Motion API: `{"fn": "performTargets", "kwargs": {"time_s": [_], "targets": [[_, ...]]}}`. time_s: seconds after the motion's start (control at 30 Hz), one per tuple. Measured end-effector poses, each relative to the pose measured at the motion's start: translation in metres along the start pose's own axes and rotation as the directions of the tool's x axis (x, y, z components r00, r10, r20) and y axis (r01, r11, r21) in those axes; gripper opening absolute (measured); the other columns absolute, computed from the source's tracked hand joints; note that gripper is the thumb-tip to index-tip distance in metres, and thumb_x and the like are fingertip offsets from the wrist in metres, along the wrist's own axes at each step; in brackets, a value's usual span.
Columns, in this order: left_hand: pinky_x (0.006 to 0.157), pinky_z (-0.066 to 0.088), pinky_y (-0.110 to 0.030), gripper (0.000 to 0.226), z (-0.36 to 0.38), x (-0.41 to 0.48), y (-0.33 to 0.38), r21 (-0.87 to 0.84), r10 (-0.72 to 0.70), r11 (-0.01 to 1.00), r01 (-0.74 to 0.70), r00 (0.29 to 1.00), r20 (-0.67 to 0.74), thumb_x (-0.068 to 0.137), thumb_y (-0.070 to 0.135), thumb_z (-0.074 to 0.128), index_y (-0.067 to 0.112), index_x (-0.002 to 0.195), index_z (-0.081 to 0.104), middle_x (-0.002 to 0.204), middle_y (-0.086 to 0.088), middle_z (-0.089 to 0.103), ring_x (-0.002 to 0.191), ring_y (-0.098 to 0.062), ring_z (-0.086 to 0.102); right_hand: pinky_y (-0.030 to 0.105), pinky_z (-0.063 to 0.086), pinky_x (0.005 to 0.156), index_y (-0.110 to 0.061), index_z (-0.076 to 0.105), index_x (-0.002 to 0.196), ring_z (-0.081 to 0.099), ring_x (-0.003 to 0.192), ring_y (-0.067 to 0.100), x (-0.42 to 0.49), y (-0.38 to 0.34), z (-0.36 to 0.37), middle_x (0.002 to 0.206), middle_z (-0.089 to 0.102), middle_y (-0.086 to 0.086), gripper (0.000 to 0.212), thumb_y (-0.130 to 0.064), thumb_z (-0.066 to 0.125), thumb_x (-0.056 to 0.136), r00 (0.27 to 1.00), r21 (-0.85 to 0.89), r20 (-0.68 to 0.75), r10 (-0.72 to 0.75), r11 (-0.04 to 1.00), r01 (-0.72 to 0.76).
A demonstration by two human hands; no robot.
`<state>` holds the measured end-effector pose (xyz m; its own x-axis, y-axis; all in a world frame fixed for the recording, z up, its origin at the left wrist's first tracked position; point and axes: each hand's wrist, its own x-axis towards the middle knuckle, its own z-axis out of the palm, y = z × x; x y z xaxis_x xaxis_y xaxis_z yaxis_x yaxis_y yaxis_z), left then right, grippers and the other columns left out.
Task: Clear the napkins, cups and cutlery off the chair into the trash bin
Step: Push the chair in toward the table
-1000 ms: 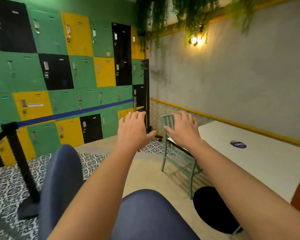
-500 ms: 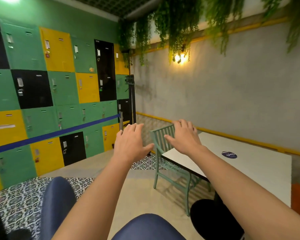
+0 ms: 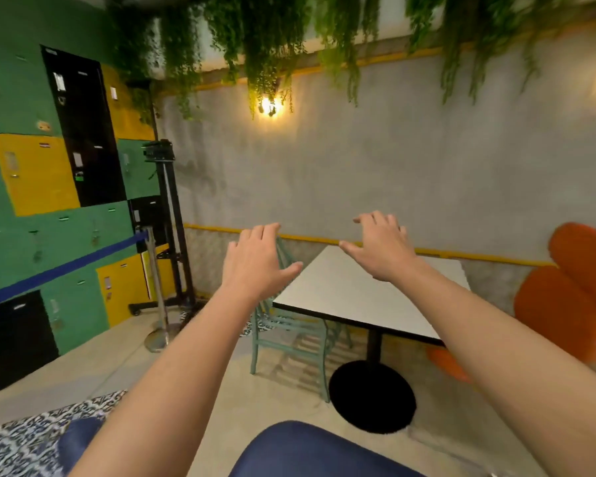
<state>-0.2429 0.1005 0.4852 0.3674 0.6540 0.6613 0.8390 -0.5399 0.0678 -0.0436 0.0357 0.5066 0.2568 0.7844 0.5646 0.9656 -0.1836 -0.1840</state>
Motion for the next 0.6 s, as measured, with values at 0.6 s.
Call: {"fn": "performTargets", "kwargs": {"time_s": [0.6], "targets": [[0.096,0.035,-0.041,0.069,-0.016,-0.11,-0.012,-0.226,0.227,0.956,-0.188,0.961,0.161,0.08,0.065,0.049,0.024,0.135,0.039,0.133,-0.001,0.047,0.124,-0.024,0.04,0.043,0.029,0.102,-0.019,0.049,0.127,0.035,0.126,0.028,-0.142,-0.053,-0.016,0.132,0.046,0.008,0.052,-0.052,0.049,0.087,0.977,-0.151,0.104,0.187,0.974,-0.171]]}}
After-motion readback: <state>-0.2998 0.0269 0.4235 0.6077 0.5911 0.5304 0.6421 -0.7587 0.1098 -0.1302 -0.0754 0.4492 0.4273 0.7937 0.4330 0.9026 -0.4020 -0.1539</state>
